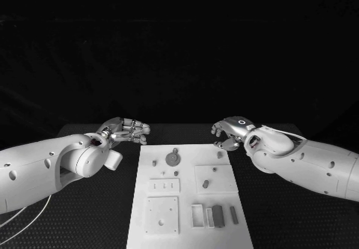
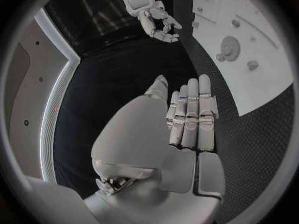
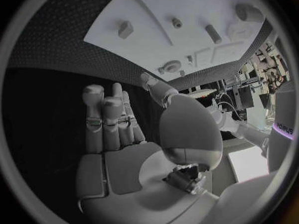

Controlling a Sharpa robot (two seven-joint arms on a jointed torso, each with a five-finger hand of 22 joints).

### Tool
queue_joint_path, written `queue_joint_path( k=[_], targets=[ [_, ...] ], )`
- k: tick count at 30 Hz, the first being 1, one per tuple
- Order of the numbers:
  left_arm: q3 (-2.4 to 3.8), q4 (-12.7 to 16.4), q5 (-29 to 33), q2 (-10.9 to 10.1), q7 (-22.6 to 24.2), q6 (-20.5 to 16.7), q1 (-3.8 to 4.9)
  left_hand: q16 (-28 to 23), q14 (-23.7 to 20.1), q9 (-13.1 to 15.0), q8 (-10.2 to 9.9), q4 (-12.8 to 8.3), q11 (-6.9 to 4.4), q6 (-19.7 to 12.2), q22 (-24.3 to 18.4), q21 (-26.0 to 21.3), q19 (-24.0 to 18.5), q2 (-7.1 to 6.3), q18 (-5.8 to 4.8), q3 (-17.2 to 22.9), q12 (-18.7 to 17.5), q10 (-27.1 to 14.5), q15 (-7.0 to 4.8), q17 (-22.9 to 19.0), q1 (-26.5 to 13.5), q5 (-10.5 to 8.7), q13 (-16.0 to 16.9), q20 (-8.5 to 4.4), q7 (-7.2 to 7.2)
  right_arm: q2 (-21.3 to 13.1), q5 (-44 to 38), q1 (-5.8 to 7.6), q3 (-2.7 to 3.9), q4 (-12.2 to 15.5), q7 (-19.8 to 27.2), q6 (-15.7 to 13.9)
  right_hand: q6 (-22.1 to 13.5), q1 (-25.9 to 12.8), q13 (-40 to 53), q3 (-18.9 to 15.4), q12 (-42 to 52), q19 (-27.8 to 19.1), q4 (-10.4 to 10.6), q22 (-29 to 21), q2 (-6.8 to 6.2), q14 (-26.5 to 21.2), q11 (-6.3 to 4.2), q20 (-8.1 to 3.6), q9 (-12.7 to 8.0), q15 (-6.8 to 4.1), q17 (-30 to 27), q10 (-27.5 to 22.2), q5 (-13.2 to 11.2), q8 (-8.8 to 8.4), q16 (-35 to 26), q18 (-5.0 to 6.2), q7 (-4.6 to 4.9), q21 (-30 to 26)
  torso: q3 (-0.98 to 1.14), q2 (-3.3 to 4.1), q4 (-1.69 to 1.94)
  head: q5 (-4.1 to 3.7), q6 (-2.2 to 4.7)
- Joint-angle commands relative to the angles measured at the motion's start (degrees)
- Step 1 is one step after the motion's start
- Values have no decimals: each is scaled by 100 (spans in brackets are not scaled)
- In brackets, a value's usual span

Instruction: Assemble the parts on the task board

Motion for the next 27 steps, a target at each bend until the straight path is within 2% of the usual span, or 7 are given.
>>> queue_joint_path(
  k=[1, 2, 5, 6, 10, 20, 27],
  targets=[
    [0, -13, -1, 21, 84, 68, 3, -30, 36, -5, -33, 12, 44, -1, 6, -19, -13, 2, 68, 34, -32, 13, -1, 10, -50, -27, 6, -14, 35, -70, 434, -4, -3, -111, 703, 77, 25, 14, -6, -1, 8, -30, 42, 108, -68, -12, -6, -26, -7, -37, -9, 57, -23, 12, 11, 658, -7, -21, 30, -17, -39, -10, 4],
    [0, -18, -1, 22, 84, 68, 3, -31, 36, -5, -34, 12, 44, -1, 6, -19, -13, 3, 68, 34, -32, 13, -1, 10, -50, -27, 6, -14, 35, -83, 481, -5, -3, -147, 756, 94, 21, 10, -6, -2, 8, -32, 53, 108, -78, -14, -7, -27, -9, -39, -10, 61, -23, 12, 9, 658, -11, -23, 36, -18, -41, -12, 3],
    [-1, -24, -1, 21, 82, 73, -1, -32, 36, -5, -34, 12, 44, -1, 7, -19, -13, 4, 68, 34, -32, 13, -1, 12, -49, -27, 6, -14, 36, -129, 612, -5, -4, -268, 906, 137, 6, 1, -11, -6, 4, -47, 88, 107, -112, -28, -9, -27, -16, -41, -14, 67, -24, 9, 1, 658, -23, -33, 29, -12, -24, -37, 13],
    [-1, -28, -1, 19, 82, 78, -2, -32, 36, -5, -34, 12, 44, -1, 7, -20, -13, 4, 68, 34, -32, 13, -1, 12, -49, -27, 6, -14, 36, -133, 651, -5, -5, -317, 943, 157, -4, 2, -12, -7, 3, -54, 99, 107, -123, -35, -10, -27, -20, -41, -16, 69, -23, 5, -2, 658, -29, -38, 20, -11, -17, -44, 13],
    [-2, -48, -2, 17, 83, 85, -7, -35, 37, -5, -34, 12, 44, -1, 8, -20, -13, 4, 68, 35, -33, 14, -1, 15, -49, -27, 7, -14, 37, -110, 741, -11, -10, -534, 1070, 180, -53, 12, -14, -7, 3, -74, 134, 109, -153, -54, -14, -30, -33, -45, -17, 83, -24, -11, -7, 658, -67, -48, 11, -9, -21, -51, 11],
    [-2, -82, -5, 29, 83, 101, -26, -39, 38, -5, -34, 13, 44, 0, 9, -21, -13, 6, 68, 36, -35, 16, 0, 20, -48, -28, 8, -13, 38, -6, 996, -136, -43, -943, 1401, 329, -119, 133, 68, -34, 59, -152, 87, 114, -156, -121, -54, -33, -47, -83, -21, 177, -27, -13, -23, 658, -129, -80, 6, -7, -5, -60, -23],
    [-2, -92, -7, 30, 80, 115, -36, -42, 39, -5, -34, 13, 44, 0, 11, -22, -13, 7, 68, 36, -36, 16, 0, 23, -48, -28, 8, -13, 38, 64, 1018, -223, -79, -1133, 1452, 412, -195, 170, 509, -126, 368, -172, 62, 114, -158, -144, -205, -29, -55, -228, -23, 470, -26, 1, -28, 658, -186, -77, 0, -15, -11, -42, -42]
  ],
)
